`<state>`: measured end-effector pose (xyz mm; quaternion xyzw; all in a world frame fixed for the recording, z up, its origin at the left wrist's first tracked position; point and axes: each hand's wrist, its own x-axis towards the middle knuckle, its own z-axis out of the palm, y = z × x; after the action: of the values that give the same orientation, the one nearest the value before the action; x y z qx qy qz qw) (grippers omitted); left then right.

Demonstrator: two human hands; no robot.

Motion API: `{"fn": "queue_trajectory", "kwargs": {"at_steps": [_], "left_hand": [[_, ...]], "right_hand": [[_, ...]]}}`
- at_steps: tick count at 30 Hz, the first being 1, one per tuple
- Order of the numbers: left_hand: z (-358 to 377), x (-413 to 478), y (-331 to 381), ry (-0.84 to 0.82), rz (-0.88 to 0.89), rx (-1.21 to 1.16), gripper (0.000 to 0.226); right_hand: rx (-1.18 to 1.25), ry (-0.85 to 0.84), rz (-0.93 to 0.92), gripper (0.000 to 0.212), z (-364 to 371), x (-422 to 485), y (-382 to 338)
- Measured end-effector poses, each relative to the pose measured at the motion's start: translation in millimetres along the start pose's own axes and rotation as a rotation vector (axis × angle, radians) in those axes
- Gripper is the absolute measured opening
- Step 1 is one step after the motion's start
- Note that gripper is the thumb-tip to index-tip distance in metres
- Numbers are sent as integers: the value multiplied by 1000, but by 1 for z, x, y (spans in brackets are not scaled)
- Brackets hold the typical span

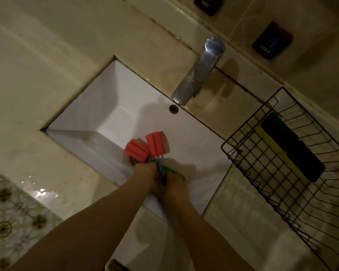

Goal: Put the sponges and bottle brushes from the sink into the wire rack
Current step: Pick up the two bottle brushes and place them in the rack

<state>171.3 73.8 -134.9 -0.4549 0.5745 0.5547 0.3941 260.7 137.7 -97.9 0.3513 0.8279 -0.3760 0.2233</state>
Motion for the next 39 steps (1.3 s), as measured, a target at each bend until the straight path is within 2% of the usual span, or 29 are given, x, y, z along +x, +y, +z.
{"fn": "queue_trajectory", "kwargs": {"at_steps": [4, 9, 12, 19, 23, 30, 34, 39], "left_hand": [[7, 6, 0, 31, -8, -130, 27], [11, 2, 4, -4, -21, -134, 30], [7, -4, 11, -3, 31, -99, 34], [-18, -41, 30, -47, 129, -68, 6], [-39, -68, 39, -64, 204, 29, 25], [-78, -107, 55, -178, 160, 79, 20], [-89, -126, 68, -280, 126, 242, 20], [-90, -153, 77, -378, 145, 382, 9]], "right_hand": [[-103, 26, -70, 14, 1, 3, 8], [-42, 0, -4, 16, -11, 10, 9], [-123, 12, -48, 14, -18, 11, 9], [-245, 137, -105, 9, -38, -4, -1], [-294, 217, -136, 9, -50, -21, -19], [-287, 358, -52, 8, -66, -62, -56], [-310, 428, 14, 9, -73, -90, -72], [-303, 514, 123, 17, -80, -125, -80]]}}
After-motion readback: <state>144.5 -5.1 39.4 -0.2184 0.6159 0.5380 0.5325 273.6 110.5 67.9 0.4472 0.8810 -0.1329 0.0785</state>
